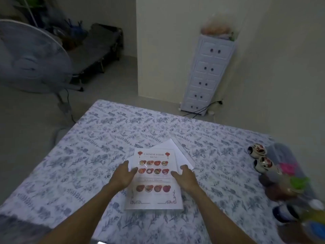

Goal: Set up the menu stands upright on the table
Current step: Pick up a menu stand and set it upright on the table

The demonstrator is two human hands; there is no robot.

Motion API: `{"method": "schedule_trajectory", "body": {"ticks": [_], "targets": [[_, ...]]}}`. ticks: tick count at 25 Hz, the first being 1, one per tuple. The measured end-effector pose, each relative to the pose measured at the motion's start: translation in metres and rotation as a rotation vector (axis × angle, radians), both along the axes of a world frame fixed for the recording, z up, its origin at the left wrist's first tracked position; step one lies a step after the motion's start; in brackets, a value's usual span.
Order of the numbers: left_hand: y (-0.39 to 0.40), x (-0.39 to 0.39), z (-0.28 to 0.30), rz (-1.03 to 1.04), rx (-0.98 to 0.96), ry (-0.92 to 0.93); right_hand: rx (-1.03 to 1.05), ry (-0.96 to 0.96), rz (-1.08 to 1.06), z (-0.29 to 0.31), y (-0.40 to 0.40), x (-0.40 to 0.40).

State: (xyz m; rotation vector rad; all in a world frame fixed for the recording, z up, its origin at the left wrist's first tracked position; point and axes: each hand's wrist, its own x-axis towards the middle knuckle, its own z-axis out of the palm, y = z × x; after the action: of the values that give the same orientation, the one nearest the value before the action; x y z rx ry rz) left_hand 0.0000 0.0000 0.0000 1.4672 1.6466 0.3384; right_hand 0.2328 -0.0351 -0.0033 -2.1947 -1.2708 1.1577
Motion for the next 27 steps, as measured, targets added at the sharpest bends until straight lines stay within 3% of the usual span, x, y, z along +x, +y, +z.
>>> {"method": "schedule_trajectory", "body": {"ticks": [3,7,11,17,27], "targets": [[0.009,-0.005,-0.035,0.155,-0.102,-0.035,-0.09,0.093,-0.176,-0.025,0.009,-0.005],[0.024,-0.012,-0.069,0.294,-0.37,-0.245,-0.137,0.141,-0.349,-0.051,0.024,-0.012],[0.038,-0.02,-0.087,0.326,-0.452,-0.374,-0.1,0.166,-0.489,-0.066,0.031,-0.015],[0.032,-0.024,-0.088,0.347,-0.378,-0.39,-0.04,0.199,-0.609,-0.059,0.021,-0.017],[-0.017,0.018,-0.04,0.287,-0.082,-0.562,0.138,0.348,-0.514,-0.017,-0.033,0.039]]}}
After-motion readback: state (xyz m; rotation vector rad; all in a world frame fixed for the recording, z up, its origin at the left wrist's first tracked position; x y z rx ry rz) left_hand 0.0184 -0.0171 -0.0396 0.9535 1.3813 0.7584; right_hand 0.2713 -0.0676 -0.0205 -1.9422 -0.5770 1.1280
